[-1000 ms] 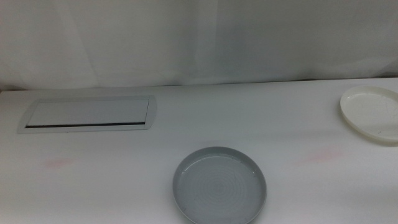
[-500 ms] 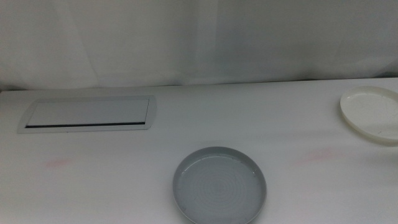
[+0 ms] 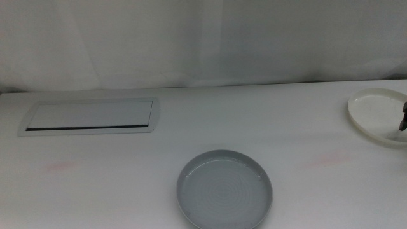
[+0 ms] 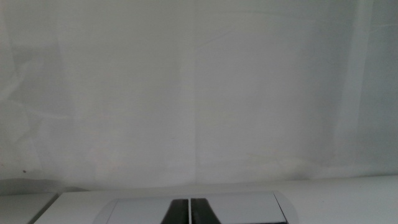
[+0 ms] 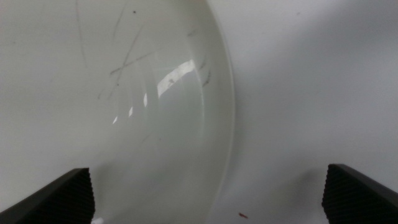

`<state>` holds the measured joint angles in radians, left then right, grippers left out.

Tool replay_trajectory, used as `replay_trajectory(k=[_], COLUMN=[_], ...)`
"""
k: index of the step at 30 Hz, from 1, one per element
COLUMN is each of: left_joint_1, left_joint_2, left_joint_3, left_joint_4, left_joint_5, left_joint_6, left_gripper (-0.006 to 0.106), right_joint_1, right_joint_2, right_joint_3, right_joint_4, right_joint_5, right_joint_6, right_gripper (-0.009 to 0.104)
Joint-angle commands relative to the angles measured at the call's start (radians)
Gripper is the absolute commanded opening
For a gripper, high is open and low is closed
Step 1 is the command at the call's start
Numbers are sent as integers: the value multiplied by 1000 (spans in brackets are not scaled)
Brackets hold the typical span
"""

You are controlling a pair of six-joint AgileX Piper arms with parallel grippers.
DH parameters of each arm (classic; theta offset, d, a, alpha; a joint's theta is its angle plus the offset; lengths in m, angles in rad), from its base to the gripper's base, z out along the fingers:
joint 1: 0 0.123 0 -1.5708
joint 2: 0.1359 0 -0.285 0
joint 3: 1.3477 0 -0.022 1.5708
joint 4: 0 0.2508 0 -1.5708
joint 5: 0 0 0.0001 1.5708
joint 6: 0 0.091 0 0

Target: Stack the three bowls on top of each other.

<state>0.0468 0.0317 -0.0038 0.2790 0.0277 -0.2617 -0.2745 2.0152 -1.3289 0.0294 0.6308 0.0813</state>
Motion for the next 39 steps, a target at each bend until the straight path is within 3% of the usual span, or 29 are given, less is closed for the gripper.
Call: replay_trajectory(k=[1,11,14,16,18,19,30,39], left_joint_1=[2,2,2,2,2,2,2,2], left_joint_2=[-4,-4,-4,-4,-4,-4,-4,-4], left_joint_3=[39,39,39,39,39,39,39,39], left_joint_4=[-5,-5,-5,-5,-5,-5,-5,-5], left_joint_5=[0,0,0,0,0,0,0,0], left_joint_6=[-9,-9,-9,-9,-9,-9,-16,-16], left_gripper=[-3,-3,-3,-3,-3,-3,-3,-3], right_joint_1=[-5,-5,-5,-5,-5,-5,-5,-5], right_joint_2=[21,51,51,51,51,51,-28,-224], right_joint_3=[-5,-5,-5,-5,-5,-5,-5,-5], right_joint_4=[17,17,17,17,15,15,19,45], right_joint_5=[-27,-32,-32,-32,-32,-32,-14,98], right_joint_6=[16,16,16,16,16,23,16,-99], right_gripper=[103,100,76,44,2,-3,-3,-3])
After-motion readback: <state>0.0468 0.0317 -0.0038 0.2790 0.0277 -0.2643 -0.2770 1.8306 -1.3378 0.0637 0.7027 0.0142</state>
